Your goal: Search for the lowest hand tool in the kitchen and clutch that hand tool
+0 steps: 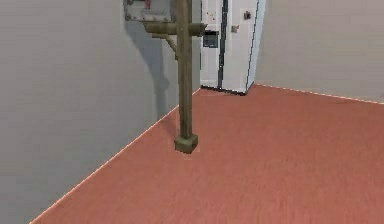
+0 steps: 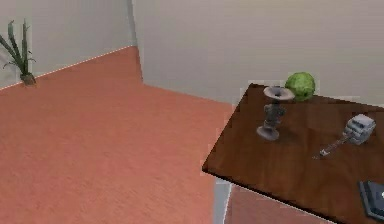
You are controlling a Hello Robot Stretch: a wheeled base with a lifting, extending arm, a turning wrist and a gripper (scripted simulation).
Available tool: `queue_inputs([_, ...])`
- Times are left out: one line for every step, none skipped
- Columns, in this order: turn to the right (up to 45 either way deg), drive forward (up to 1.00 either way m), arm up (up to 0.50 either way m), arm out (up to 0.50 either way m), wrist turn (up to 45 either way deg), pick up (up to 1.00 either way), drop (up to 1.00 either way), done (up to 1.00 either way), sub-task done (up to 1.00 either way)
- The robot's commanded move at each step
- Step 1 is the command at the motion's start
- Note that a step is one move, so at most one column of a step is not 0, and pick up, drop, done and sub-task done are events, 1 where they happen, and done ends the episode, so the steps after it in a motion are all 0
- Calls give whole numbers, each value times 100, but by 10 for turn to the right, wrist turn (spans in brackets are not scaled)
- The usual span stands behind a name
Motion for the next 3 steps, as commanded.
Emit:
queue_inputs([0,5,0,0,0,0,0,0,0])
queue_inputs([360,0,0,0,0,0,0,0,0])
queue_inputs([450,0,0,0,0,0,0,0,0])
